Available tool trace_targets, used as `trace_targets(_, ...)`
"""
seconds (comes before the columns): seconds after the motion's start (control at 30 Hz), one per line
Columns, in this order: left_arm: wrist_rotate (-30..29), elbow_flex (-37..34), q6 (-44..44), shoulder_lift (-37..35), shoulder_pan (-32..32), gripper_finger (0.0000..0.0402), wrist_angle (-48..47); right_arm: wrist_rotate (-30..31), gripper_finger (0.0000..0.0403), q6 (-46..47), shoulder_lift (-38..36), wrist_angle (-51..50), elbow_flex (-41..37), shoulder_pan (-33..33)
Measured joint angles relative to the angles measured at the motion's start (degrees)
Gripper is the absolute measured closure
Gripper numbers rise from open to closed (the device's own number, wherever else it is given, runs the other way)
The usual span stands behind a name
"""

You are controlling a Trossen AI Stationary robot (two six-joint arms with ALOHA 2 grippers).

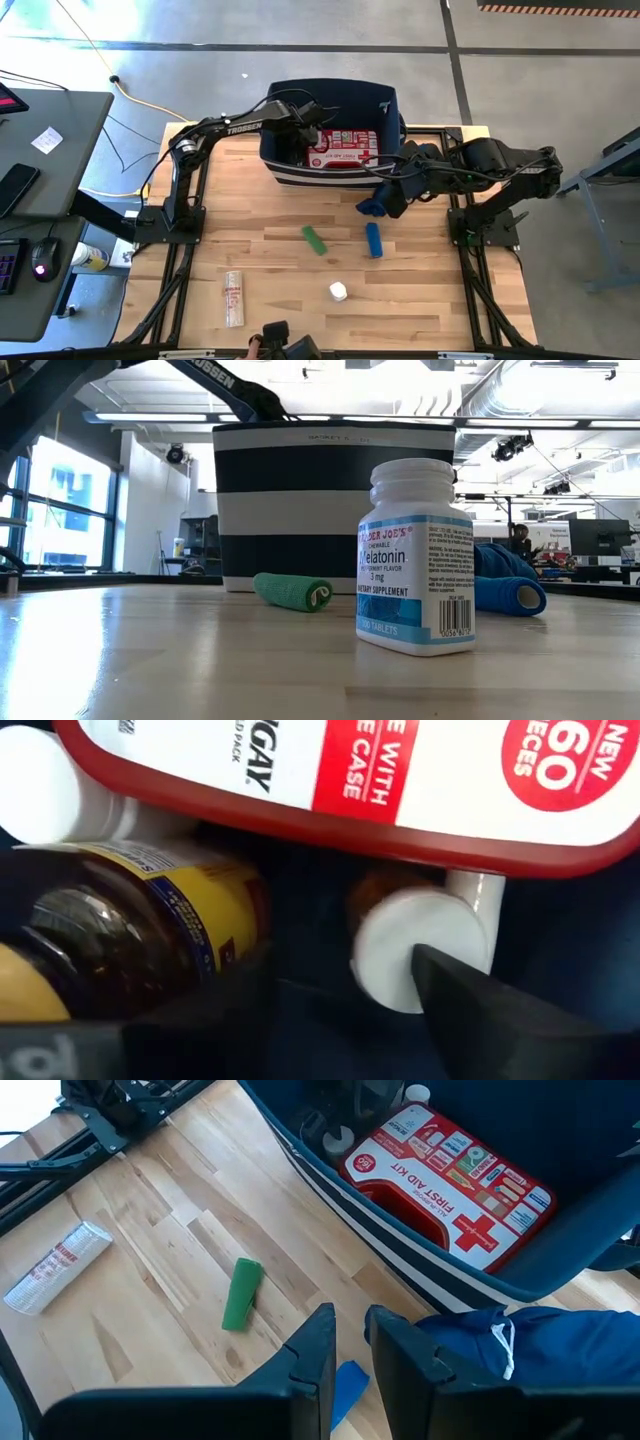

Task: Pick & place medical supplies in basket/bin
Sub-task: Put the orange pill bottle into the blue bin, then put the rolled green bandage into the blue bin

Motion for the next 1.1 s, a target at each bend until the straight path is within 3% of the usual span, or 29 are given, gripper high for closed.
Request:
trace_targets(0.3,-0.21,5.06,-0.83,0.24,-0.02,0.0072,-4.68,0.06,0.0345,-1.2,0.0,0.0,0.0,-0.29)
trace_targets(1.1,-0.81,10.01,-4.31,-0.81,-0.04,0.0041,-9.91,-0.58,0.0345,-3.28,0.0,0.42,0.0,-2.16)
